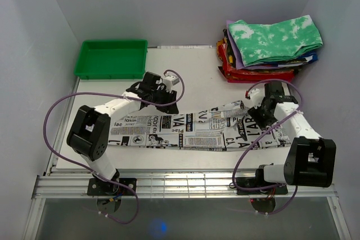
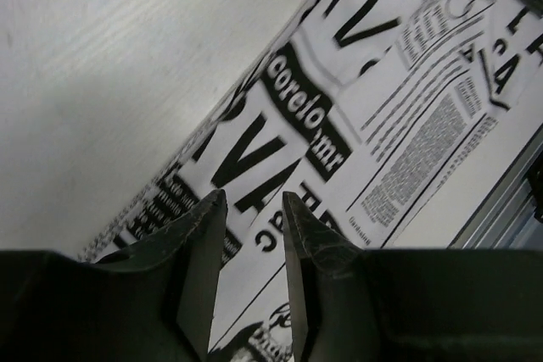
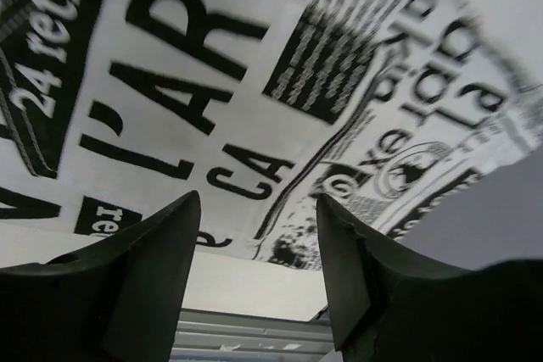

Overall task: Fold and stack the trousers
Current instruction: Fold the trousers

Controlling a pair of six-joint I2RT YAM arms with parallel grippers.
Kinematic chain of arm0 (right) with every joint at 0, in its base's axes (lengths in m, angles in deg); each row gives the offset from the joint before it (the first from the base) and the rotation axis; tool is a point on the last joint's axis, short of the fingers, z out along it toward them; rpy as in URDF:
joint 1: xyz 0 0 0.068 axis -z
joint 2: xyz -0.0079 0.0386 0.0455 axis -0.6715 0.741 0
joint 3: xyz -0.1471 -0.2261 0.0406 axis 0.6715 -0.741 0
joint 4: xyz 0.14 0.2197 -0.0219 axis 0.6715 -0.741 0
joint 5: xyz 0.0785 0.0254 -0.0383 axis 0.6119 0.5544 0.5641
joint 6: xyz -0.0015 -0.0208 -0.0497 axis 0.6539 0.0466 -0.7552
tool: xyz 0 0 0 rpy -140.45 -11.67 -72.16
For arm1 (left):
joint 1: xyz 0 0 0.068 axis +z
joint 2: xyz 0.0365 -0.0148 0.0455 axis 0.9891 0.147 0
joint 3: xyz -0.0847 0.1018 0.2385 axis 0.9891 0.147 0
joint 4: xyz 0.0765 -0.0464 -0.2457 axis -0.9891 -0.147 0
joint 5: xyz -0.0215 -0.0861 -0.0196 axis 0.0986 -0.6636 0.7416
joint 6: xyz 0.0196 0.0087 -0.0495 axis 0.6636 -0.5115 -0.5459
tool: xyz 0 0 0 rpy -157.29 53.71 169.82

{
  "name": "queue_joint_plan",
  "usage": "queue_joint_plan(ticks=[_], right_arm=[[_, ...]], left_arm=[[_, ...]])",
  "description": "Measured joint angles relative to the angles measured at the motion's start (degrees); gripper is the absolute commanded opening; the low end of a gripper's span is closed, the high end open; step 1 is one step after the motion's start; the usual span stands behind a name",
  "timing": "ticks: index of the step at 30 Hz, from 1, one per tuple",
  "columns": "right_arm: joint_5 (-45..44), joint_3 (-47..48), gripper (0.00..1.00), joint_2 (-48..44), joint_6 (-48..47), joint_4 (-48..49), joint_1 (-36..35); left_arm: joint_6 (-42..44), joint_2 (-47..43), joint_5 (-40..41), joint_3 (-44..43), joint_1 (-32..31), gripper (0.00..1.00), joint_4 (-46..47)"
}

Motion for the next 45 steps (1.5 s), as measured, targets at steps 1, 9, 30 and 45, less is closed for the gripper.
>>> queue_joint_plan(ticks=[1, 9, 30, 45], right_arm=[[-0.7, -2.8, 0.61, 0.2, -0.3, 0.5, 0.5], [-5.7, -13.9, 0.52, 1.2, -3.8, 3.8, 3.5], [17.1, 11.2, 0.79, 9.0, -4.5, -10.8, 3.1], [3.7, -1.1, 0.75, 15.3, -8.1, -3.8, 7.1]], left_arm=[[-0.5, 0.2, 0.1, 1.2, 0.9, 0.42, -0.5], [-4.5, 3.7, -0.3, 8.3, 11.6, 0.35, -6.7], [9.7, 5.2, 1.7, -11.5, 30.8, 0.77, -20.6], [18.5, 9.8, 4.8, -19.2, 57.8, 0.79, -33.6]])
